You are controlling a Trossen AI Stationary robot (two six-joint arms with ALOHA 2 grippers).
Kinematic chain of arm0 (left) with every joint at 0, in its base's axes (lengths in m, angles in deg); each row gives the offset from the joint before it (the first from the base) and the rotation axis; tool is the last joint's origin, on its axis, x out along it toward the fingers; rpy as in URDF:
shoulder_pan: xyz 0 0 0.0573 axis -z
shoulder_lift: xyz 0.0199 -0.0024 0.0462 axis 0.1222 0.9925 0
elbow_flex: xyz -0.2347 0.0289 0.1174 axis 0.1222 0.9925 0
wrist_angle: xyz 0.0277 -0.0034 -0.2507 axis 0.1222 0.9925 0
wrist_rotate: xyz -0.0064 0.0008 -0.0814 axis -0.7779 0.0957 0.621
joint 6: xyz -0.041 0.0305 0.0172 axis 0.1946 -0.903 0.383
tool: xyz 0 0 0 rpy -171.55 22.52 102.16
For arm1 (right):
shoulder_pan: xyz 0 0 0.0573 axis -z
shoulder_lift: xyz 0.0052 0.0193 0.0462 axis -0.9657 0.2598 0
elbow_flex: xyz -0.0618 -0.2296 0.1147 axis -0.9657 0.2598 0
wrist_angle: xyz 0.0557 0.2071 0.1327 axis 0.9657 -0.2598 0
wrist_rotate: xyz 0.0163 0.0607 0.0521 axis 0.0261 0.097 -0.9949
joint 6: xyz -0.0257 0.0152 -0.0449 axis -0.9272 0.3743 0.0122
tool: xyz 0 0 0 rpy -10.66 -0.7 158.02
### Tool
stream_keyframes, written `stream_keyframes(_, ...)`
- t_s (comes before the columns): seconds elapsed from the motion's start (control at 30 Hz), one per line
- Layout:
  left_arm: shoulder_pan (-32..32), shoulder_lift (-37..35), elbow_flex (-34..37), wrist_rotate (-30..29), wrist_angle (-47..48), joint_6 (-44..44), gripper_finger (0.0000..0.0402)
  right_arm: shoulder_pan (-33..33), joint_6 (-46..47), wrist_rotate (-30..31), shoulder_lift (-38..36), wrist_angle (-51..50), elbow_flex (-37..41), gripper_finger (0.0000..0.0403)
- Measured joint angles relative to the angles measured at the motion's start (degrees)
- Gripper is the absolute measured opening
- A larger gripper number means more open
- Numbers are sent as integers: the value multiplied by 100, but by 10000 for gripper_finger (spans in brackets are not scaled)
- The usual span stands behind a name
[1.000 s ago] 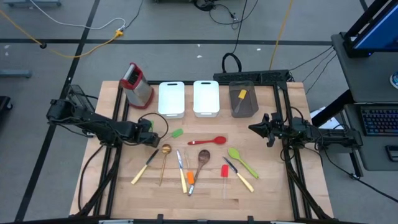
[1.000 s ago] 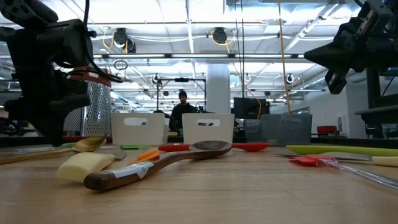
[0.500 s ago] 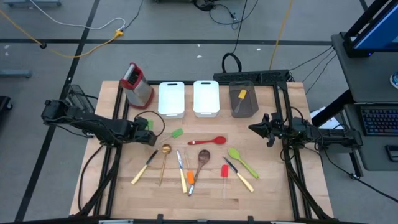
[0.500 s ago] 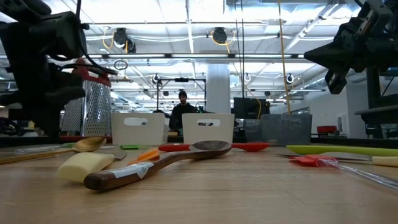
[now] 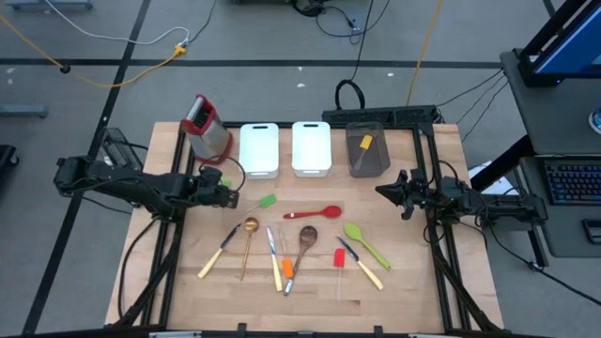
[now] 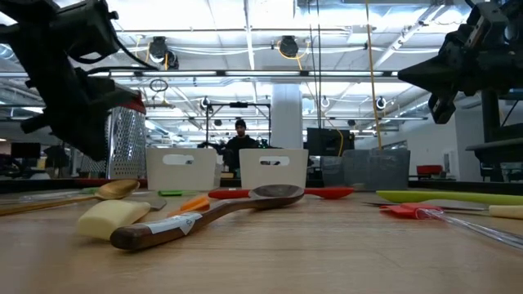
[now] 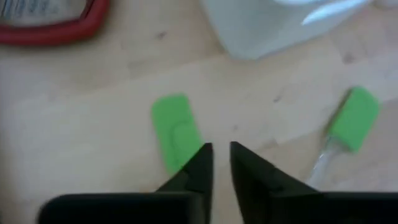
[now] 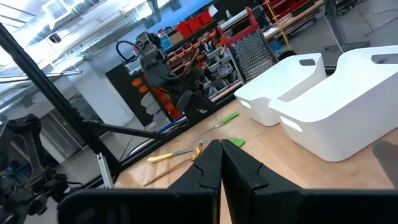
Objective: Pick & Place Kitchen Items
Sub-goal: Put the green silicone spatula into the black bin
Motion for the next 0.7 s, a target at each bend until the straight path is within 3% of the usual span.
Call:
stream_keyframes(0.27,-437,384,0,-65,-110,-145,210,0,-4,-2,0,0,-1,0)
stream_keyframes(0.37,-564,533,0,169,-213,-160,249,0,-6,-2,0,0,1,0)
stream_keyframes(0.5,-700,736,0,437,-235,-175,284,0,-5,-2,-2,0,1,0)
stream_keyframes(0.7,-827,914,0,533,-310,-252,304,0,-4,-2,0,0,-1,0)
